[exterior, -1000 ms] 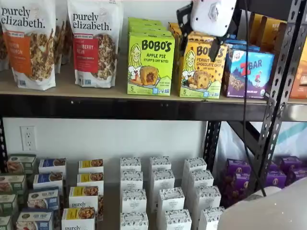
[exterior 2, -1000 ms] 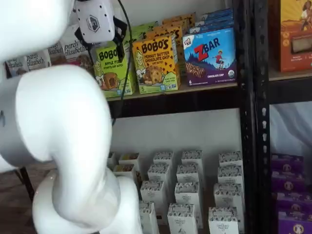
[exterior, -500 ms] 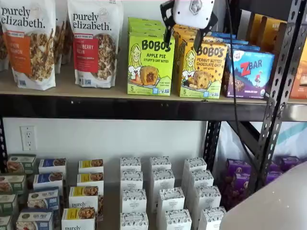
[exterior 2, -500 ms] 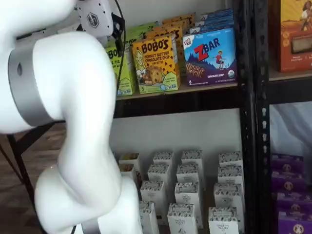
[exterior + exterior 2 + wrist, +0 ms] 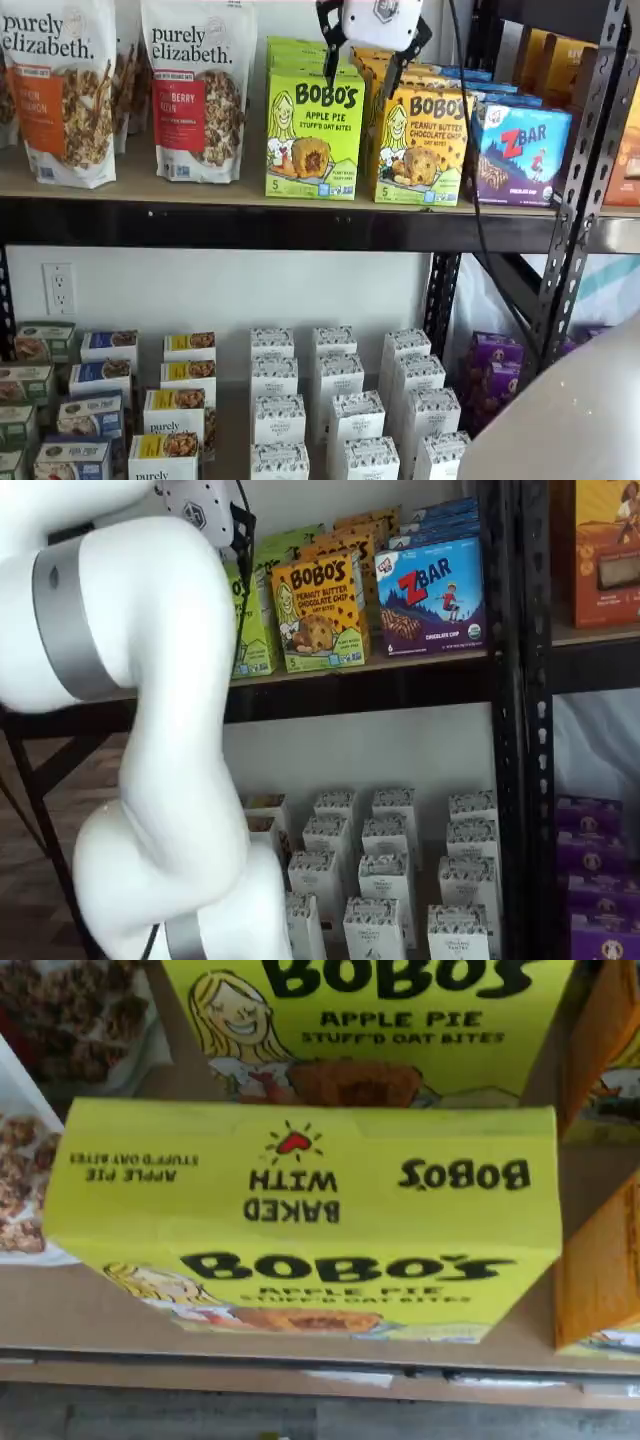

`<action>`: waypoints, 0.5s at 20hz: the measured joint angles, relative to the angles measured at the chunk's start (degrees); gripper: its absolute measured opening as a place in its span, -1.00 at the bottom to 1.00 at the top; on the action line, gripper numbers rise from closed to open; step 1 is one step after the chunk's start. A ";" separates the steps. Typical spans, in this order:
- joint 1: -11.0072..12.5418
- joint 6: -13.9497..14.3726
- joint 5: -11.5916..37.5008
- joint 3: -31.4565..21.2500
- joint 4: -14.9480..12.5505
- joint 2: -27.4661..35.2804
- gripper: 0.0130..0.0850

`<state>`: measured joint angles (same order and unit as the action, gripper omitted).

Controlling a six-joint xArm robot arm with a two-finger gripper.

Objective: Pick the green box on the top shelf, the fourth from the left

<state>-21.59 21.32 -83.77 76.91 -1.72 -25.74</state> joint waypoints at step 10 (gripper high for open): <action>0.02 -0.09 0.55 2.93 0.09 2.97 1.00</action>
<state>-21.57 21.23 -83.22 79.84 -1.63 -22.77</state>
